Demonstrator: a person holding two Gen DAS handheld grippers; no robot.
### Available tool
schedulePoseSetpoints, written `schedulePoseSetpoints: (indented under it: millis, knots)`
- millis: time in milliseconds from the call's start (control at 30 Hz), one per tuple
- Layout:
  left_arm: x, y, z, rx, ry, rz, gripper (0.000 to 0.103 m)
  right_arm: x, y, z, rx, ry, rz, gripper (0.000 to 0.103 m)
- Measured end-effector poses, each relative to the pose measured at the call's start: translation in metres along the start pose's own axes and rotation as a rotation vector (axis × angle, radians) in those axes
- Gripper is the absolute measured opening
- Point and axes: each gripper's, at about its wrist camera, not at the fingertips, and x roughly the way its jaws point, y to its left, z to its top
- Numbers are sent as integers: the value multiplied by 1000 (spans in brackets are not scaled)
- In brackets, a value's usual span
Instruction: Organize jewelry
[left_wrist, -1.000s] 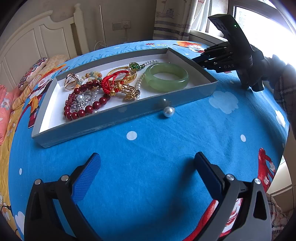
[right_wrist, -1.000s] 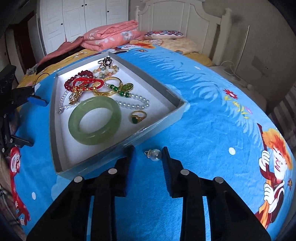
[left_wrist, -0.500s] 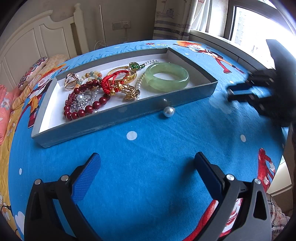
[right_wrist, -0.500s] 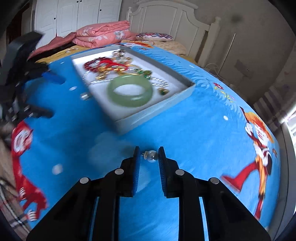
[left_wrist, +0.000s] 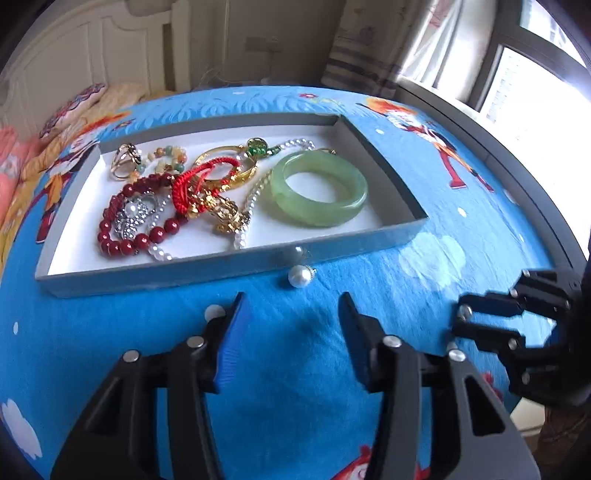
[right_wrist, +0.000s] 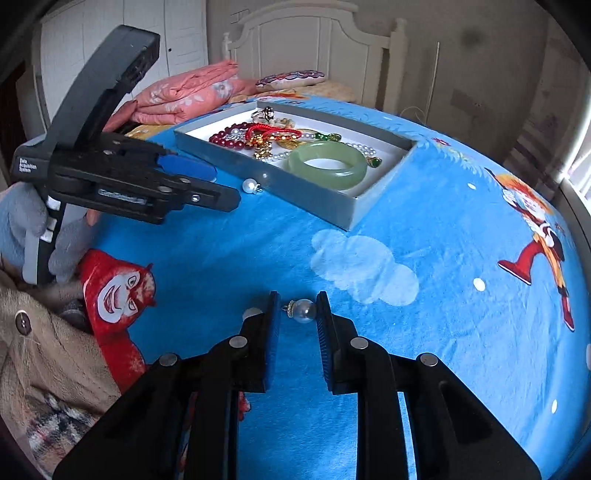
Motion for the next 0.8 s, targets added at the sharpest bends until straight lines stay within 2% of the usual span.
schedulePoseSetpoints:
  millis: [100, 267, 400, 533, 567, 600, 667, 800]
  knots:
    - [3, 2, 4, -41, -6, 19, 36, -1, 4, -1, -9, -1, -10, 20]
    - [7, 2, 8, -81, -20, 30, 35, -1, 4, -1, -10, -4, -14, 21]
    - [9, -6, 9, -69, -22, 65, 35, -2, 4, -2, -8, -4, -12, 21]
    - [13, -20, 9, -23, -23, 150, 35, -1, 4, -2, -8, -4, -13, 21]
    - [14, -23, 8, -8, -28, 169, 34, -1, 4, -2, -8, -4, -12, 21]
    - [14, -24, 7, 0, -32, 176, 27, -1, 4, -2, -8, -4, -13, 21]
    - [14, -23, 7, 14, -35, 166, 15, -1, 4, -2, -8, -4, -12, 21]
    - [10, -17, 3, 31, -37, 114, 14, -1, 4, -2, -8, -4, -13, 21]
